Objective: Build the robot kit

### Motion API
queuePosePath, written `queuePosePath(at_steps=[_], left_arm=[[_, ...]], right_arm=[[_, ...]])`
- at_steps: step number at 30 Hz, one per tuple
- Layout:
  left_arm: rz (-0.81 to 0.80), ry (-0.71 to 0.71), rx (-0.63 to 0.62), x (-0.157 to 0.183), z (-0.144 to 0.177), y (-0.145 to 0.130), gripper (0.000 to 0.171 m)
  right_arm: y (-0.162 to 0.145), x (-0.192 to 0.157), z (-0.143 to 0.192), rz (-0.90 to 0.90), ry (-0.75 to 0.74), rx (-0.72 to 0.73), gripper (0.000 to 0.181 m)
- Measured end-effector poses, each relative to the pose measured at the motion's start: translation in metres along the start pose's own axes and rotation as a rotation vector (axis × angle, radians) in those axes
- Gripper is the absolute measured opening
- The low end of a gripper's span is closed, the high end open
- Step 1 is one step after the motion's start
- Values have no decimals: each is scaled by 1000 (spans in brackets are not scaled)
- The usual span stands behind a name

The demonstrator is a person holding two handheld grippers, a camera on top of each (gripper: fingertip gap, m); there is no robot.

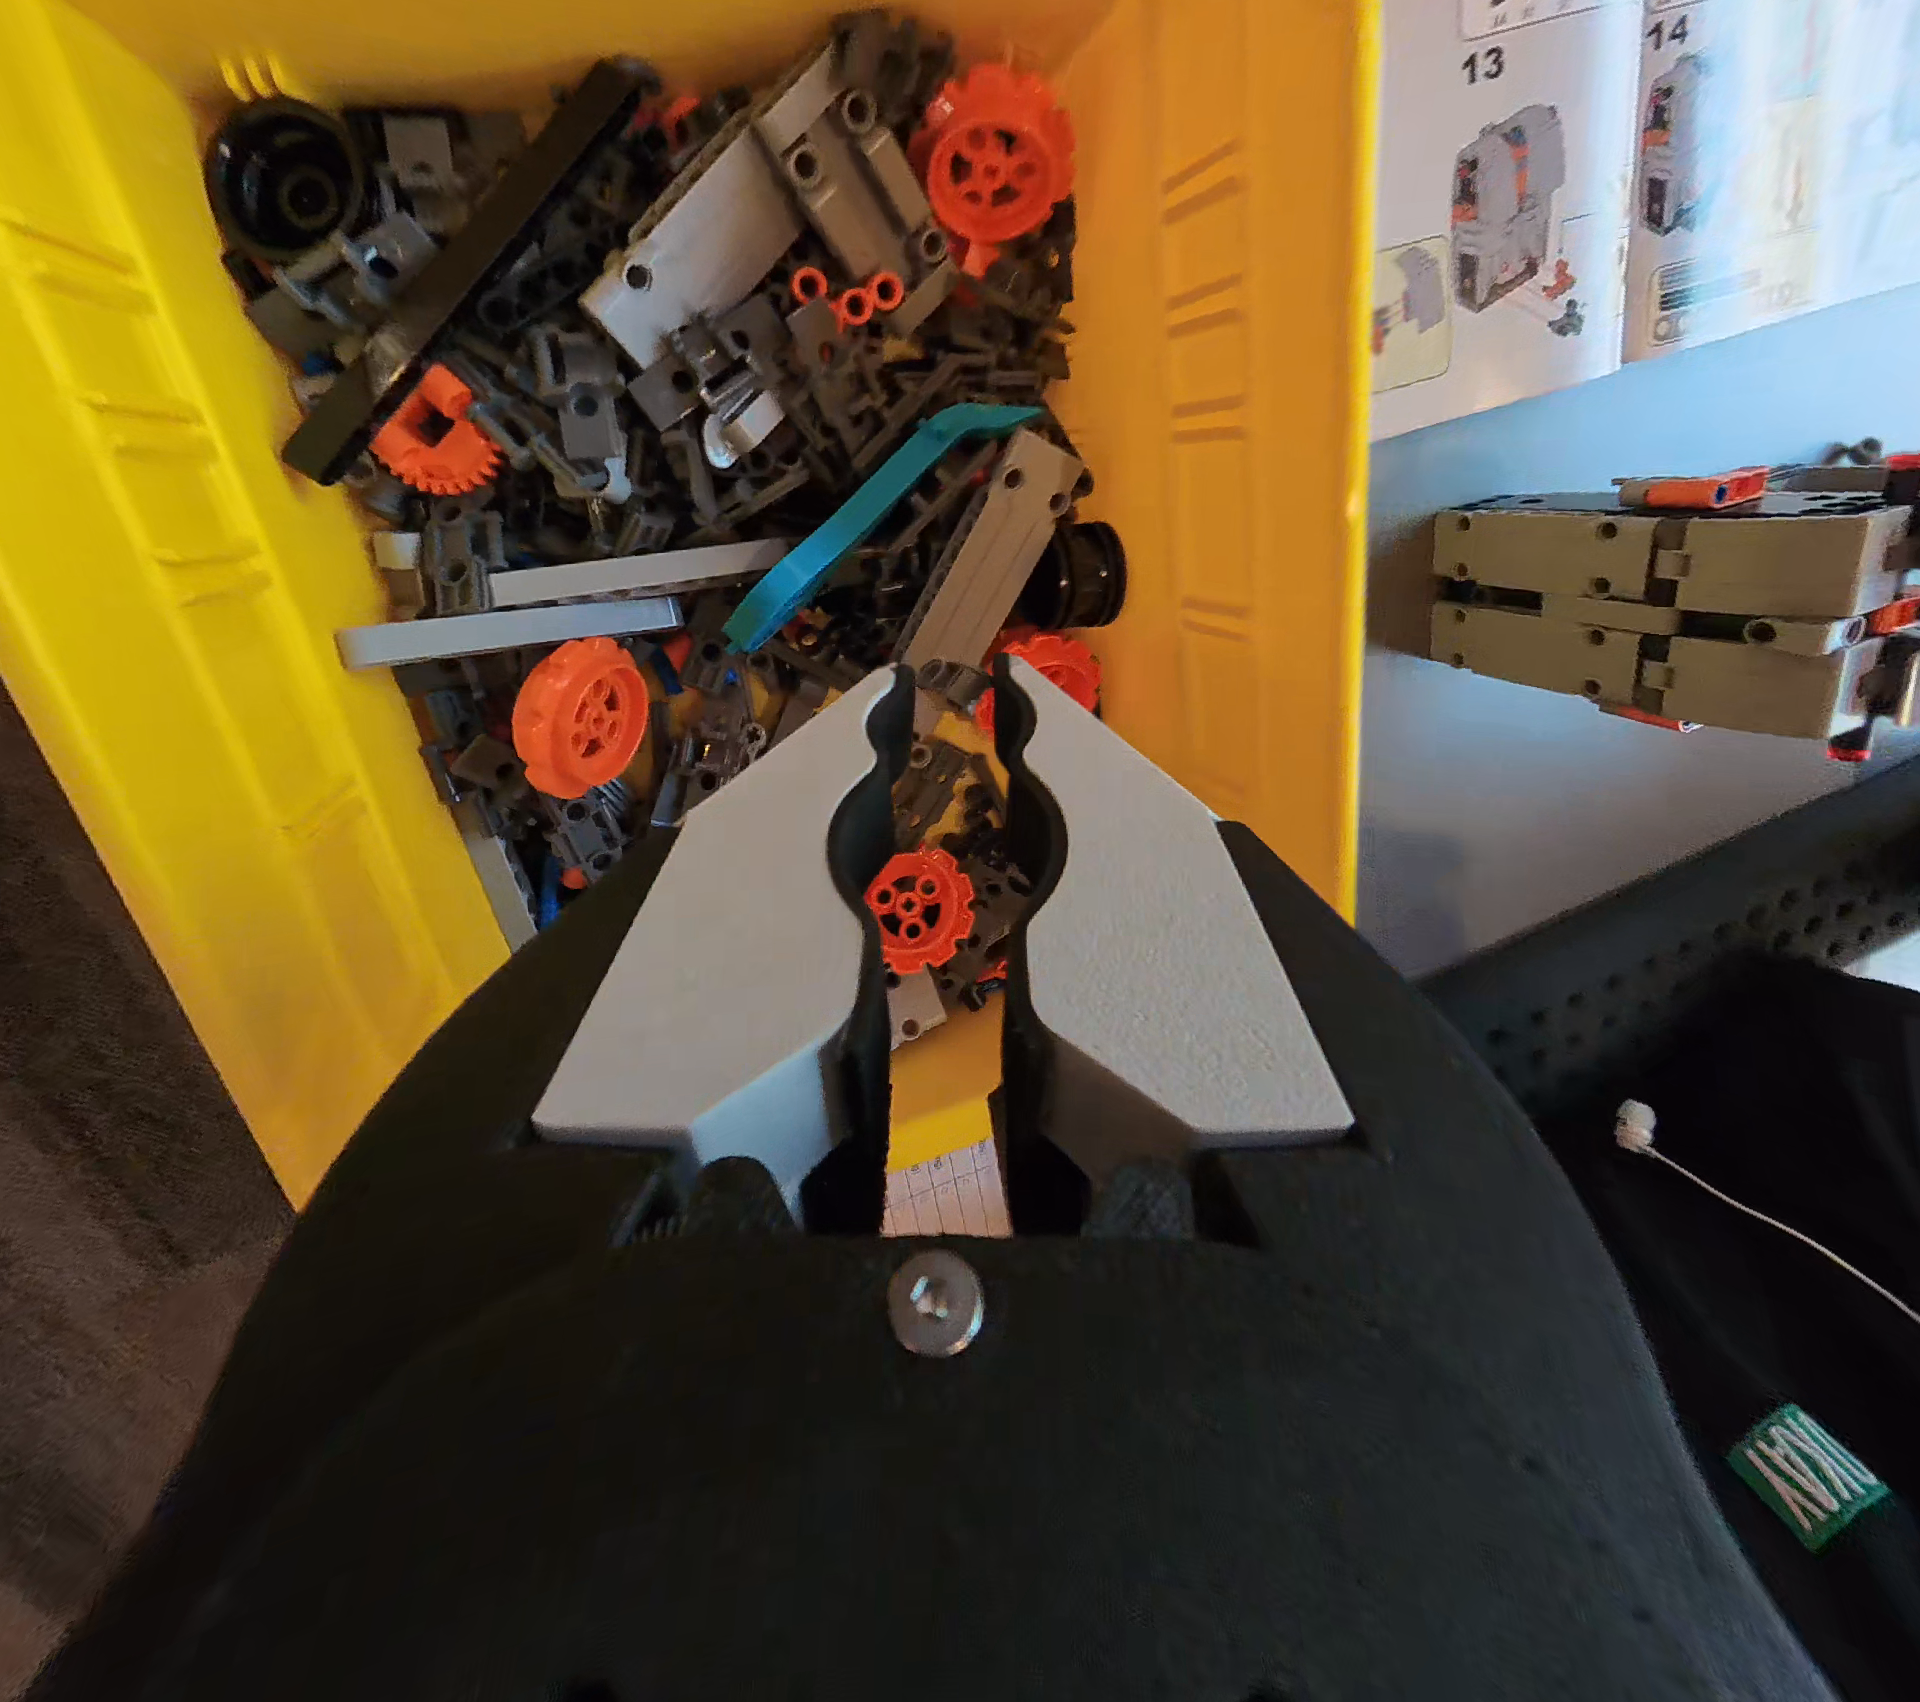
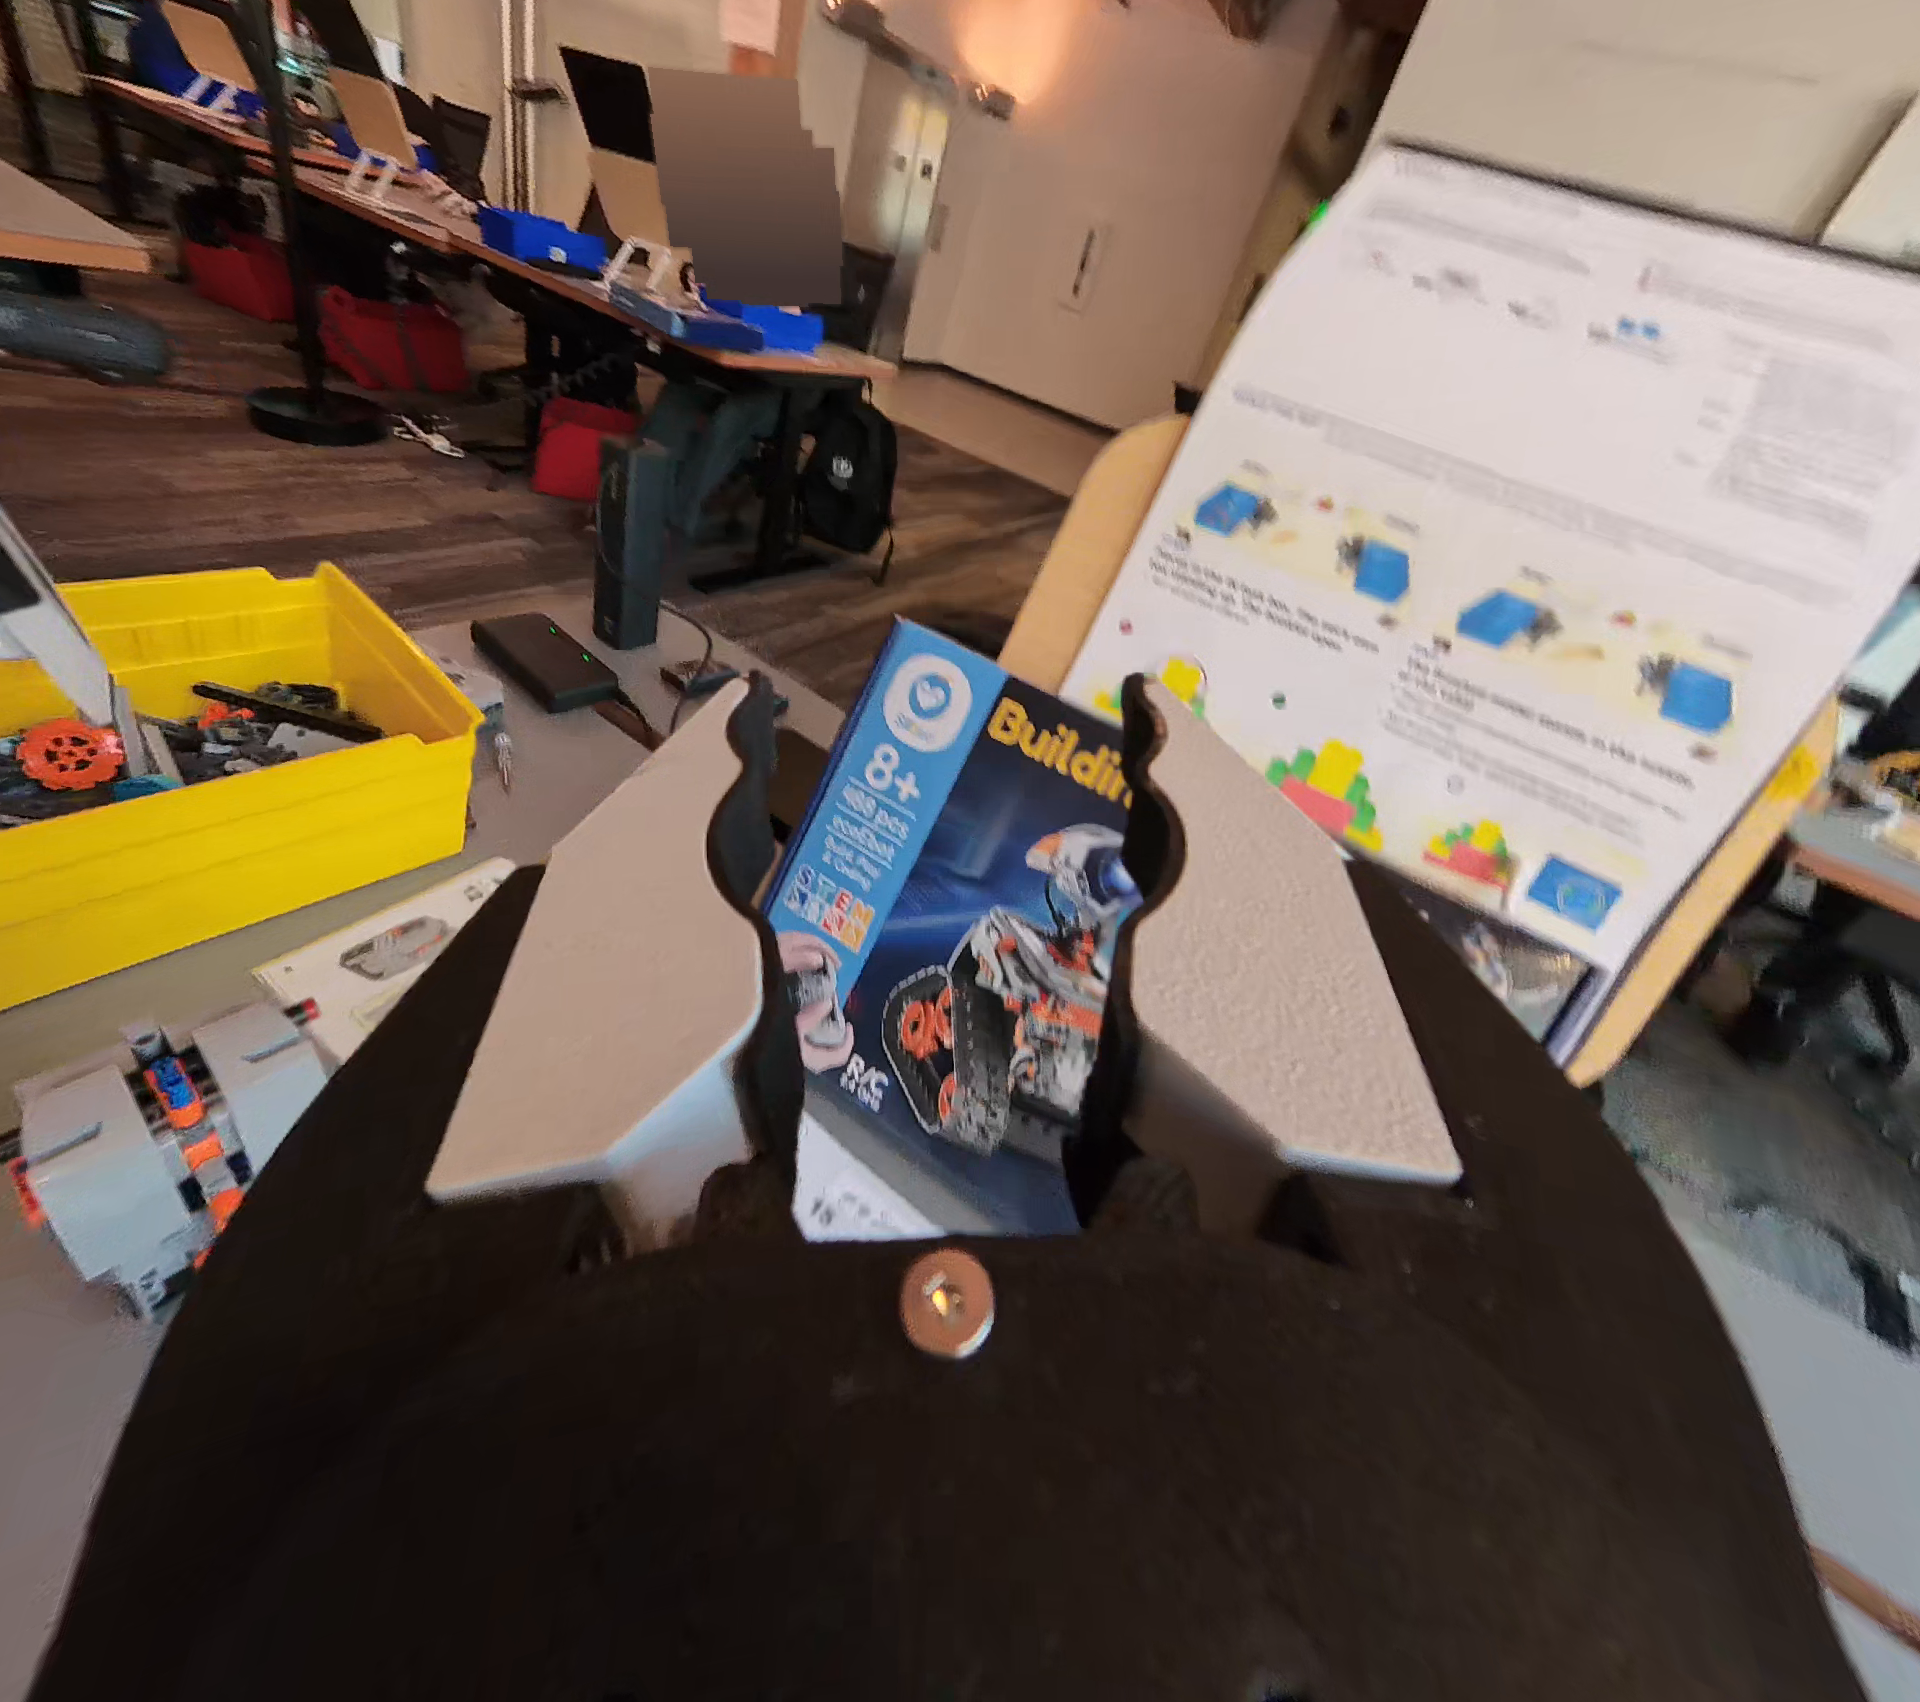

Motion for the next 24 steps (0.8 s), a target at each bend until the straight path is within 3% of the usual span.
queuePosePath(at_steps=[5, 12, 24], left_arm=[[-45, 56, 42, 19, 11, 0, 13], [-72, 120, 16, 32, 7, 1, 13], [-74, 142, -18, 34, -2, 6, 13]], right_arm=[[-23, 22, -6, -91, -13, -130, 64], [-49, 23, -26, -16, -44, -280, 64], [-66, 26, -38, -20, -39, -342, 65]])
Point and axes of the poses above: each gripper's, where its closed fingertips meet, z back along the fingers, y out of its top, x = y × z across the jaws, the point moved 6 cm from there along z, back along the fingers, and after that the axes turned 7 degrees about -x, right-handed, at the moved point
